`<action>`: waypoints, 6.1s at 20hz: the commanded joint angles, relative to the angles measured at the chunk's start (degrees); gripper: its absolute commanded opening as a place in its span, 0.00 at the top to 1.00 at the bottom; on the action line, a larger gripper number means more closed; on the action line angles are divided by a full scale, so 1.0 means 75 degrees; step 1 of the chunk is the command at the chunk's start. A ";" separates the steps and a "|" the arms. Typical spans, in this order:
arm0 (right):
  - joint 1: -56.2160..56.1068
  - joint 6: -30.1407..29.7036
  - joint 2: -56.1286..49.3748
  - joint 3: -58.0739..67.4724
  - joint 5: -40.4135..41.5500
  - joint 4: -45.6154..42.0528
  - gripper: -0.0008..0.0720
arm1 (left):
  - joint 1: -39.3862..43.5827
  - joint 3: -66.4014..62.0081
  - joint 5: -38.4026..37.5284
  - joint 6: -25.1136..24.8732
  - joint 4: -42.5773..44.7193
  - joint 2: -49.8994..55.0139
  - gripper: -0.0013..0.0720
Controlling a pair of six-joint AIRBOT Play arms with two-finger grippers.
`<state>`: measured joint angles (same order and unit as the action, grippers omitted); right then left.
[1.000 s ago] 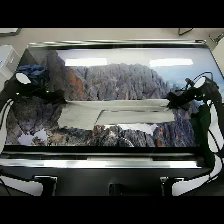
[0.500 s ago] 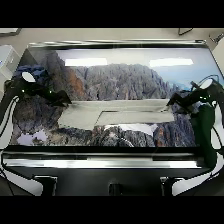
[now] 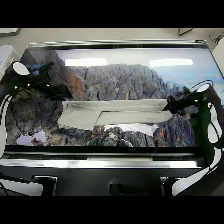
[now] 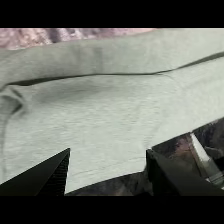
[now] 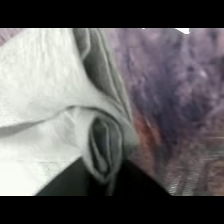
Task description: Fold the clothes and pants, and hang the long-sleeved shirts on hangers.
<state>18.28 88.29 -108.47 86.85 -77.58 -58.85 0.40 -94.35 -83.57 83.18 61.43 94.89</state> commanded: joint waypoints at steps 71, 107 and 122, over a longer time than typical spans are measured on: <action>-0.2177 -0.2244 0.1288 -0.3098 0.1090 0.4144 0.92 | 0.0720 0.0038 0.2527 0.1314 0.1070 -0.3628 0.93; 0.6953 0.1702 0.4272 0.0947 -0.3789 -0.1967 0.92 | 0.0720 0.0038 0.2460 0.1078 0.1070 -0.3640 0.92; 0.6953 0.0731 0.4462 -0.2052 -0.1795 -0.3354 0.16 | 0.0720 0.0035 0.2699 0.1084 0.1067 -0.3622 0.92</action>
<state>70.41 96.57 -75.07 71.09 -93.67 -86.94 5.78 -94.04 -64.84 91.26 69.43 67.68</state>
